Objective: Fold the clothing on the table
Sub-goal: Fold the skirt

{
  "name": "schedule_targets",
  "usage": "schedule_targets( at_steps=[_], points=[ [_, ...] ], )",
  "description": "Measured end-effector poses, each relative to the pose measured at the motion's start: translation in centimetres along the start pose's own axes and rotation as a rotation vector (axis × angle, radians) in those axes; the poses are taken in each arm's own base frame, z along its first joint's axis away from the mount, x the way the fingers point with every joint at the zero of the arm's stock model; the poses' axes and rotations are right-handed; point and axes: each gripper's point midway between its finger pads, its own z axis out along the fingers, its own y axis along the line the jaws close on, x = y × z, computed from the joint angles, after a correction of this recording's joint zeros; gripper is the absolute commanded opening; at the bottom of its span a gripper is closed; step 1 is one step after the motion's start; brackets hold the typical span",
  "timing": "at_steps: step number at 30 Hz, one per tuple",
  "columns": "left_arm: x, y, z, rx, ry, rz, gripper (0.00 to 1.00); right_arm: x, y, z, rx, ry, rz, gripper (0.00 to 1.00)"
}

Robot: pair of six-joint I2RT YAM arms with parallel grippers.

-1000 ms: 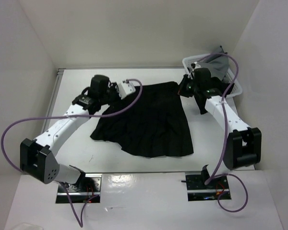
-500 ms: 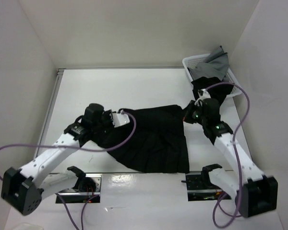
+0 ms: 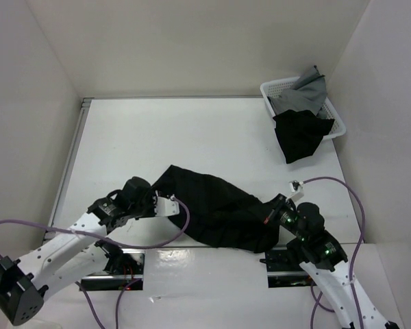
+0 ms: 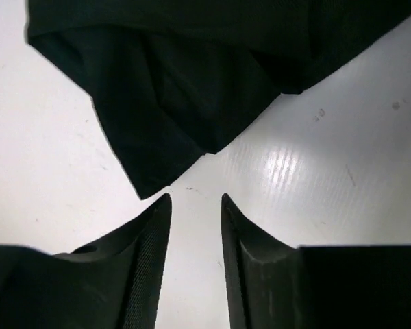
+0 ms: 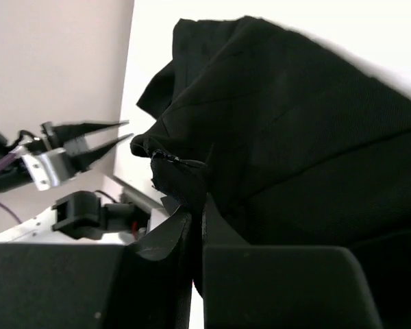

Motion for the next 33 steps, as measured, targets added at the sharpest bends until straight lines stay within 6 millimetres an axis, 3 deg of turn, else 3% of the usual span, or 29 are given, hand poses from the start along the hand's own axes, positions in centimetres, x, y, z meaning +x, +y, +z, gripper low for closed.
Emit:
schedule_targets(
  at_steps=[1, 4, 5, 9, 15, 19, 26, 33],
  points=[
    [0.1, -0.2, 0.3, 0.019, 0.013, 0.004, 0.69, 0.4, -0.3, -0.2, -0.002, 0.005, 0.021, 0.05],
    [-0.6, -0.4, 0.7, 0.087, 0.038, 0.003, 0.8, 1.9, -2.0, -0.2, 0.061, 0.059, 0.055, 0.06],
    [-1.5, 0.0, 0.8, 0.1, 0.032, 0.01, 0.83, 2.2, -2.7, -0.1, 0.094, 0.079, 0.056, 0.12],
    [-5.6, 1.1, 3.0, 0.194, 0.042, -0.012, 0.84, 2.9, -4.4, 0.0, 0.245, 0.168, 0.033, 0.13],
    [-9.8, -0.3, 6.9, 0.411, 0.074, -0.245, 0.84, 3.3, -5.3, 0.2, 0.312, 0.227, -0.002, 0.13],
    [-9.4, -1.3, 7.4, 0.468, 0.116, -0.351, 0.84, 2.8, -4.7, 0.1, 0.277, 0.195, -0.016, 0.13],
    [-8.0, -0.3, 6.5, 0.518, 0.168, -0.514, 0.84, 2.7, -4.8, 0.1, 0.283, 0.191, -0.02, 0.13],
    [-6.5, -2.9, 7.0, 0.613, 0.257, -0.544, 0.84, 3.1, -5.4, 0.2, 0.313, 0.215, -0.021, 0.13]
  ],
)
